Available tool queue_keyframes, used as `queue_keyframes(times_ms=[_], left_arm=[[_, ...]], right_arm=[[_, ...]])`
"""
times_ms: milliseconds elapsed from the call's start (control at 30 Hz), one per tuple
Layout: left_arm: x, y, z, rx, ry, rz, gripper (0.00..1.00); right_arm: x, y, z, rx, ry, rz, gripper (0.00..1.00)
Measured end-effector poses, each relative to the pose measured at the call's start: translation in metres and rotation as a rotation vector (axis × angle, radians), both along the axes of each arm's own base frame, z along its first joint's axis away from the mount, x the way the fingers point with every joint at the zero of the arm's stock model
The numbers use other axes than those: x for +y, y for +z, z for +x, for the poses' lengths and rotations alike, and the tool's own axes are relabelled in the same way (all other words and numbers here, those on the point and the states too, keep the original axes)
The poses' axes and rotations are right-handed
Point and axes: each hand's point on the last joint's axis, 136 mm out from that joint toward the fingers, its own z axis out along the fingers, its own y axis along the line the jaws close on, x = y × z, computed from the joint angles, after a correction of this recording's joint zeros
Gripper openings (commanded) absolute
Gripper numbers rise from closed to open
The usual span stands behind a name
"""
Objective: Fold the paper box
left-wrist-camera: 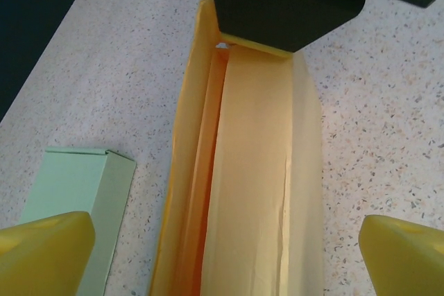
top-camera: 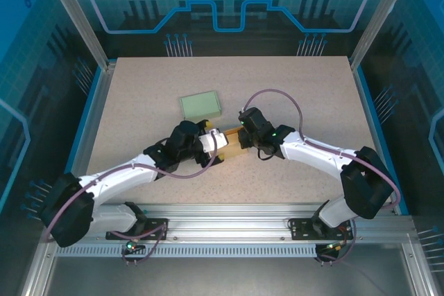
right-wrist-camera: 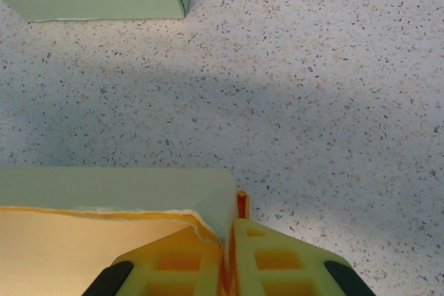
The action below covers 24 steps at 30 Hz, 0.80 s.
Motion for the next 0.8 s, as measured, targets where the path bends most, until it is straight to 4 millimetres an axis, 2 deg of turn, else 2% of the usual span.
queue_keyframes(times_ms=[167,200,267,300,433,500,633,800], left_arm=[[-0.005,0.003,0.007,-0.027,-0.024,0.026,0.97],[-0.007,0.003,0.008,-0.030,-0.029,0.033,0.95],[-0.009,0.000,0.011,-0.028,-0.037,0.048,0.82],[-0.010,-0.002,0.012,-0.027,-0.039,0.055,0.80],[-0.016,-0.015,0.011,-0.017,-0.058,0.104,0.77],[-0.016,-0.022,0.010,-0.010,-0.062,0.128,0.73],[-0.016,-0.028,0.009,-0.019,-0.057,0.168,0.62],[-0.015,-0.028,0.013,-0.031,-0.034,0.185,0.41]], right_arm=[[0.000,0.000,0.000,0.000,0.000,0.000,0.12],[0.000,0.000,0.000,0.000,0.000,0.000,0.12],[0.000,0.000,0.000,0.001,0.000,-0.001,0.12],[0.000,0.000,0.000,0.002,0.001,-0.002,0.12],[0.000,0.000,-0.001,0.004,0.000,-0.003,0.12],[0.000,0.000,-0.001,0.004,0.000,-0.004,0.12],[0.000,0.000,-0.001,0.004,0.001,-0.004,0.13],[-0.001,0.000,0.000,0.002,-0.006,-0.006,0.13]])
